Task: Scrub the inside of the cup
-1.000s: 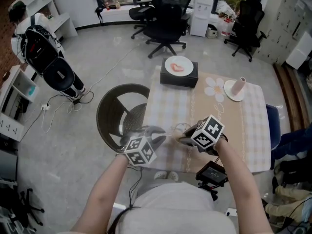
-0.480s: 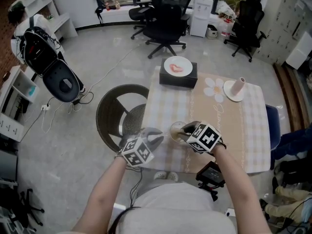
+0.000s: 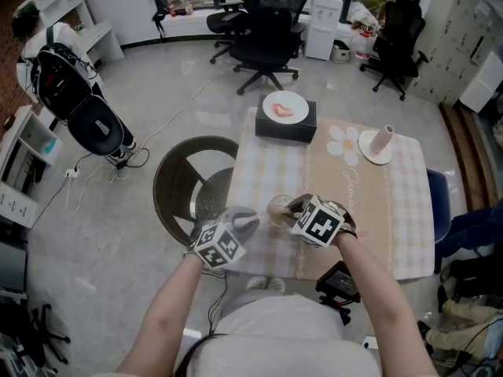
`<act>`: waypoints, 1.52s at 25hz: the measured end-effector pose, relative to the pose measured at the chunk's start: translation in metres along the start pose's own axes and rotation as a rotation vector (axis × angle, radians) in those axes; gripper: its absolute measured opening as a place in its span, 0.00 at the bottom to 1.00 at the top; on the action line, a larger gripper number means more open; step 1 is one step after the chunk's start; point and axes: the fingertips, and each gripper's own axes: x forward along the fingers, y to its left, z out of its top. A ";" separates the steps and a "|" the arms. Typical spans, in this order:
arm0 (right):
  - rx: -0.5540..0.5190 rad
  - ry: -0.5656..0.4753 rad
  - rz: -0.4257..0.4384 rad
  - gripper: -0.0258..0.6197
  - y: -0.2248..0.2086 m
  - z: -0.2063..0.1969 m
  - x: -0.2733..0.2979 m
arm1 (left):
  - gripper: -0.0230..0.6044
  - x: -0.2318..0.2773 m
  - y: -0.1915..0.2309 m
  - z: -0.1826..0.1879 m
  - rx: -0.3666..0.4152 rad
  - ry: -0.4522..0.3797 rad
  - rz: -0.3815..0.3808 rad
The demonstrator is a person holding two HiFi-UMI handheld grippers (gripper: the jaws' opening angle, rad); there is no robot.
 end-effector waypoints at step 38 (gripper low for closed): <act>-0.077 0.161 0.073 0.12 0.008 -0.017 -0.005 | 0.13 0.003 0.003 0.019 0.132 -0.032 -0.027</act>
